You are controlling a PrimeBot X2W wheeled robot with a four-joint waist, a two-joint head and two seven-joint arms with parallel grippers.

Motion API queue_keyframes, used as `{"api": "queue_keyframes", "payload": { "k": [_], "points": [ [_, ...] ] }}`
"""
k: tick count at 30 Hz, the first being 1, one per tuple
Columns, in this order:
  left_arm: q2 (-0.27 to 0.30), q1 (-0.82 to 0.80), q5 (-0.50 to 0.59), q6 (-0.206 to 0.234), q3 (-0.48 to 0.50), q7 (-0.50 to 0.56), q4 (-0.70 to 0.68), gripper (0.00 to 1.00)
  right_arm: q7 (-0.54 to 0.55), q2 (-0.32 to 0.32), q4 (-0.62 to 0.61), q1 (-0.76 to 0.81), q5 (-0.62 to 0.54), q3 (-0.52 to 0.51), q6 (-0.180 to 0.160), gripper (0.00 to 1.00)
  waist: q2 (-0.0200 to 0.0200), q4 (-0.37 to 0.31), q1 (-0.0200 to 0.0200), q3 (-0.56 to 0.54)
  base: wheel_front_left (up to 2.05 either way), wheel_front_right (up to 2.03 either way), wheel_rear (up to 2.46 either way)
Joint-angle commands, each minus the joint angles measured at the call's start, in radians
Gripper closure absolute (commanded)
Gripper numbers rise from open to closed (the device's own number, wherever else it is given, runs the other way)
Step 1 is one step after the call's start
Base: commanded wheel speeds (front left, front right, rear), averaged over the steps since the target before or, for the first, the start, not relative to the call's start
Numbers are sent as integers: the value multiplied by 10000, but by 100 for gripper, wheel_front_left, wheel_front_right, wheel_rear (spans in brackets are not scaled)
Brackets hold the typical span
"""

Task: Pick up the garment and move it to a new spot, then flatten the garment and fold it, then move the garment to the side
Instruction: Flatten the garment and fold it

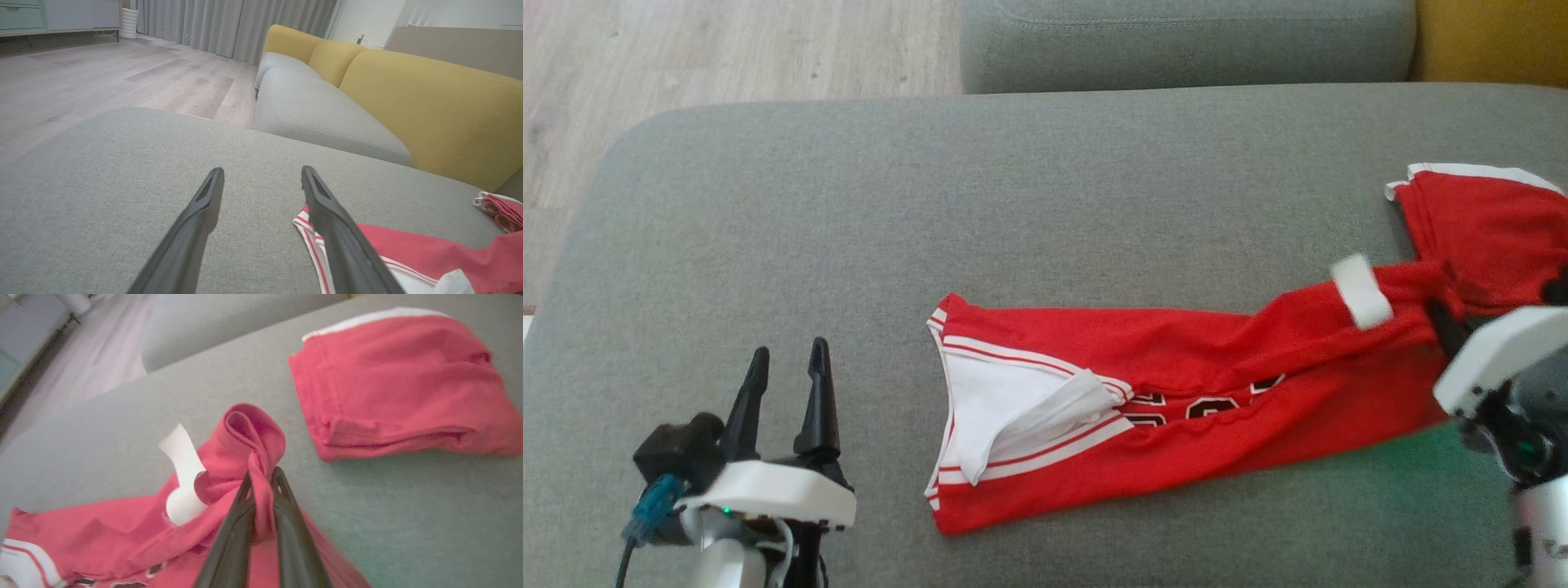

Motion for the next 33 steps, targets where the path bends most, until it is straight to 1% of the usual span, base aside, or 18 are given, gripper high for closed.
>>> {"api": "queue_keyframes", "payload": {
  "k": [1, 8, 10, 12, 15, 17, 20, 24, 28, 33],
  "points": [
    [14, -402, 78, -62, 399, -122, -247, 0, 153, 176, -940, -322, 400, 317, 75, 100, -1, 51, 0, -37, 0, 0, 0],
    [9, -461, 14, -126, 348, -122, -113, 0, 1022, 1309, -2993, -151, 1991, 1379, 75, 100, -1, 530, 0, -44, 0, 0, 0],
    [9, -477, -29, -113, 274, -122, -103, 0, 1254, 1562, -3347, -129, 2428, 1765, 75, 100, -1, 724, 0, -16, 0, 0, 0],
    [8, -493, -94, -80, 179, -122, -97, 0, 1421, 1765, -3448, -137, 2881, 2117, 75, 100, -1, 934, 0, 19, 0, 0, 0],
    [8, -541, -187, -40, 13, -122, -45, 0, 1412, 1928, -3257, -164, 3300, 2602, 75, 100, -1, 1308, 0, 41, 0, 0, 0],
    [8, -556, -212, -31, -33, -122, -24, 0, 1386, 1953, -3139, -175, 3371, 2792, 75, 100, -1, 1432, 0, 61, 0, 0, 0],
    [8, -582, -249, -2, -139, -122, 42, 0, 1144, 1986, -2748, -219, 3571, 3371, 75, 100, -1, 1773, 0, 94, 0, 0, 0],
    [8, -627, -274, 2, -184, -122, 141, 0, 438, 1993, -2150, -397, 4155, 4141, 75, 100, -1, 2110, 0, 141, 0, 0, 0],
    [7, -691, -296, -26, -245, -122, 219, 0, -442, 1995, -1259, -855, 4410, 4764, 75, 100, -1, 2309, 0, 203, 0, 0, 0],
    [7, -788, -289, -41, -322, -122, 296, 0, -1484, 1995, -330, -1538, 5026, 5664, 75, 100, -1, 2469, 0, 288, 0, 0, 0]
  ]
}}
